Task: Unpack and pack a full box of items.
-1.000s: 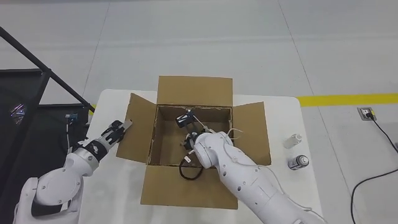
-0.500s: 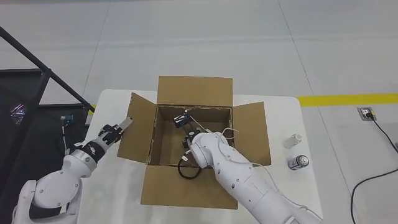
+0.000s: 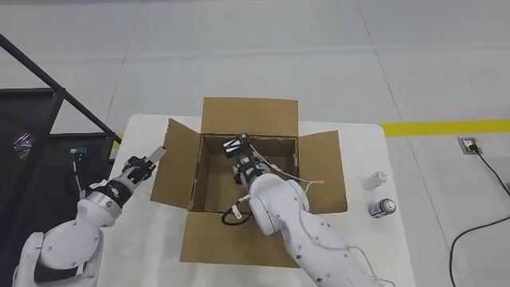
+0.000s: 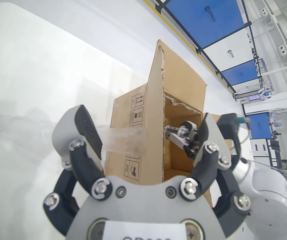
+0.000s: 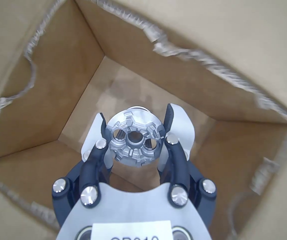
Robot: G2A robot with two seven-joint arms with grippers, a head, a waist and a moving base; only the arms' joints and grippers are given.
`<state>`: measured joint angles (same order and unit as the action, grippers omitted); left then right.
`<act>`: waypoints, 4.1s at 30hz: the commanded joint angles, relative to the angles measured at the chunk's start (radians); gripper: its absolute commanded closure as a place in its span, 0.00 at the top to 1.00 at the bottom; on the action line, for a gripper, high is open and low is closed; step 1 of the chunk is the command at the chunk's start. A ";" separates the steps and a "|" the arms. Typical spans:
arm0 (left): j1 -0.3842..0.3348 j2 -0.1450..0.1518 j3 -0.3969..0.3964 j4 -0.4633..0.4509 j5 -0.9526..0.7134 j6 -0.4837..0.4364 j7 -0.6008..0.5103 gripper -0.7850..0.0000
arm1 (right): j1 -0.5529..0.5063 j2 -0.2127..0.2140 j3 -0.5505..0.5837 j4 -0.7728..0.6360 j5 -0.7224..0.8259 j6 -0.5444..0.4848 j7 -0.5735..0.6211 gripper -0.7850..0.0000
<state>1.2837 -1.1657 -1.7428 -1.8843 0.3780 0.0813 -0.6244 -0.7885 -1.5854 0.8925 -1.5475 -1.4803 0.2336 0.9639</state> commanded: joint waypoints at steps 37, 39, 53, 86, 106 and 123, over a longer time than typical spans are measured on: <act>0.029 0.002 -0.055 -0.056 -0.143 -0.065 0.118 1.00 | -0.940 0.105 0.609 -0.789 -0.120 -0.023 0.091 0.00; 0.029 0.002 -0.055 -0.056 -0.143 -0.065 0.118 1.00 | -0.922 0.105 0.610 -0.752 -0.118 -0.026 0.116 0.00; 0.029 0.002 -0.055 -0.056 -0.143 -0.065 0.118 1.00 | -0.758 0.108 0.634 -0.498 -0.015 -0.048 0.124 0.00; 0.029 0.002 -0.055 -0.056 -0.143 -0.065 0.118 1.00 | -0.662 0.118 0.651 -0.317 0.077 -0.011 0.008 0.78; 0.029 0.002 -0.055 -0.056 -0.143 -0.065 0.118 1.00 | -0.693 0.107 0.733 -0.802 0.330 0.190 -0.092 1.00; 0.054 0.004 -0.058 -0.068 -0.130 -0.086 0.124 1.00 | -0.649 0.109 0.713 -0.728 0.372 0.167 -0.078 1.00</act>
<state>1.3326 -1.1625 -1.7992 -1.9495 0.2468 -0.0027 -0.5020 -1.4512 -1.4770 1.6055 -2.2906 -1.1141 0.3990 0.8737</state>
